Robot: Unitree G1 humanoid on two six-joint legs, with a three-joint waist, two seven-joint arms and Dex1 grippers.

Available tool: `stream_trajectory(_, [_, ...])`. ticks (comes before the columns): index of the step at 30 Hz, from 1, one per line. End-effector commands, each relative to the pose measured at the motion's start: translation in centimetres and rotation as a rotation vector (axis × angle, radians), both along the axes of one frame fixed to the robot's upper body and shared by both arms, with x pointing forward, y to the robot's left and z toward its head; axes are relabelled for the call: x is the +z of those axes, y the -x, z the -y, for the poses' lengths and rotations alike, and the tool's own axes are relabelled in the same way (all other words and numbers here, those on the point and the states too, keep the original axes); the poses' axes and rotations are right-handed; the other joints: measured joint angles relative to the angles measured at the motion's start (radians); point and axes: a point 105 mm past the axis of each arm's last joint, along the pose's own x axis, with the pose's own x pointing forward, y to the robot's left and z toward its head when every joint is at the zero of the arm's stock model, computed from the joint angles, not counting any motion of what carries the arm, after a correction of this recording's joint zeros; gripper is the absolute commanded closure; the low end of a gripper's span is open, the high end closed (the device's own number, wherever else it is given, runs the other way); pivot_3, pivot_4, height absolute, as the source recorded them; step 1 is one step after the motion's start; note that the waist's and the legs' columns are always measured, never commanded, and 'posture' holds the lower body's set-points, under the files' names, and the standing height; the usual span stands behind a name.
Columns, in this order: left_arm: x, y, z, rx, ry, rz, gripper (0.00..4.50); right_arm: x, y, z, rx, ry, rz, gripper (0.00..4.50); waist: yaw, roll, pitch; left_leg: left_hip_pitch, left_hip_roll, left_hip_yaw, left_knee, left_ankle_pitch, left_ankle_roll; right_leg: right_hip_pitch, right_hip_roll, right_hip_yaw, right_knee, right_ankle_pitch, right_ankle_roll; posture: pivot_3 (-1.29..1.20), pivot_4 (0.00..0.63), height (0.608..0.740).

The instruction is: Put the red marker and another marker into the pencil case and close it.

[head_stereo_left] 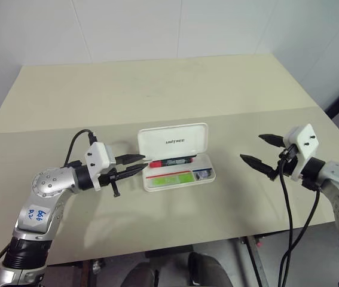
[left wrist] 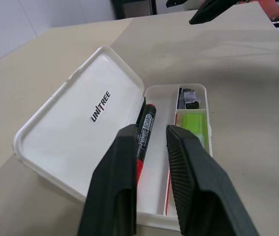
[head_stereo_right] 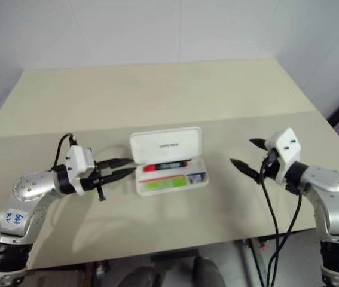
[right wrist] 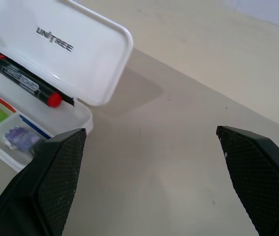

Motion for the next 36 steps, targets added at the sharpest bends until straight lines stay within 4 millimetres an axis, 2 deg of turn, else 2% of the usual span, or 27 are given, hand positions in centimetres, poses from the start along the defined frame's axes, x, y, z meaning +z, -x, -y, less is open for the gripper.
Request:
stream_trajectory(1, [0.9,-0.2,-0.9,0.047,0.014,0.036,2.14,0.9,0.1,-1.2,0.051,-0.006,0.031,0.0,0.001,0.0,0.0,0.0,0.0,0.0,0.0,0.0,0.0,0.0,0.0,0.0,0.0,0.0,0.0,0.0,0.15,0.74])
stream_trajectory(5, [0.8,0.0,-1.4,0.073,-0.003,0.063,0.78,0.6,-0.1,-1.9,0.078,-0.013,0.021,0.0,0.001,0.0,0.0,0.0,0.0,-0.001,-0.001,0.0,0.0,-0.001,0.0,-0.001,0.0,0.0,0.0,0.0,0.15,0.74])
stream_trajectory(8, [0.8,0.2,-1.6,0.076,0.004,0.069,1.2,0.5,-0.4,-2.1,0.088,-0.012,0.016,0.0,0.001,0.001,0.0,0.0,0.0,-0.001,-0.001,0.0,0.0,-0.001,0.0,-0.001,0.0,0.0,0.0,0.0,0.15,0.74])
stream_trajectory(11, [0.7,0.1,-2.3,0.102,0.005,0.066,2.21,0.5,-0.6,-2.5,0.109,-0.005,0.015,0.0,0.0,0.0,0.0,0.0,-0.001,-0.001,-0.001,0.0,0.001,-0.001,0.0,-0.002,0.0,0.0,0.0,0.0,0.15,0.74])
stream_trajectory(17, [0.9,-0.9,-4.9,0.23,0.026,0.077,4.34,0.7,-1.0,-2.6,0.139,0.018,0.022,0.0,0.0,0.0,0.0,0.0,0.0,0.0,-0.002,0.0,0.001,-0.001,0.0,-0.002,-0.001,0.0,0.0,0.0,0.15,0.74])
stream_trajectory(20, [1.0,-1.3,-5.7,0.277,0.037,0.09,4.45,0.8,-1.1,-2.6,0.148,0.025,0.024,0.0,0.001,0.0,0.0,0.0,0.0,0.0,-0.001,0.0,0.001,-0.001,0.0,-0.002,0.0,0.0,0.0,0.0,0.15,0.74])
stream_trajectory(24, [0.9,-3.1,-7.9,0.461,0.084,0.082,4.45,1.1,-1.1,-2.2,0.161,0.041,0.05,0.0,0.001,0.0,0.0,0.0,0.0,0.0,-0.001,0.0,0.001,-0.001,0.0,-0.002,0.0,0.001,0.0,0.0,0.15,0.74])
stream_trajectory(28, [0.0,-4.7,-8.4,0.547,0.092,0.031,4.45,0.6,-0.8,-2.0,0.184,0.085,0.046,0.0,0.002,0.0,0.0,0.0,-0.001,-0.001,-0.001,0.0,0.001,-0.002,0.0,-0.002,0.001,0.001,0.0,0.0,0.15,0.74])
stream_trajectory(31, [-0.3,-6.0,-8.1,0.584,0.123,-0.005,4.45,0.6,-0.9,-2.1,0.182,0.088,0.053,0.0,0.001,0.0,0.0,0.0,-0.001,-0.001,0.0,0.0,0.001,-0.001,0.0,-0.003,0.001,0.001,0.0,0.0,0.15,0.74])
stream_trajectory(36, [-0.5,-7.3,-6.5,0.58,0.174,-0.052,4.45,0.5,-0.8,-2.7,0.185,0.084,0.057,0.0,0.0,0.0,0.0,0.0,-0.001,-0.001,0.001,0.0,0.001,-0.002,0.0,-0.004,0.002,0.001,0.001,0.0,0.15,0.74])
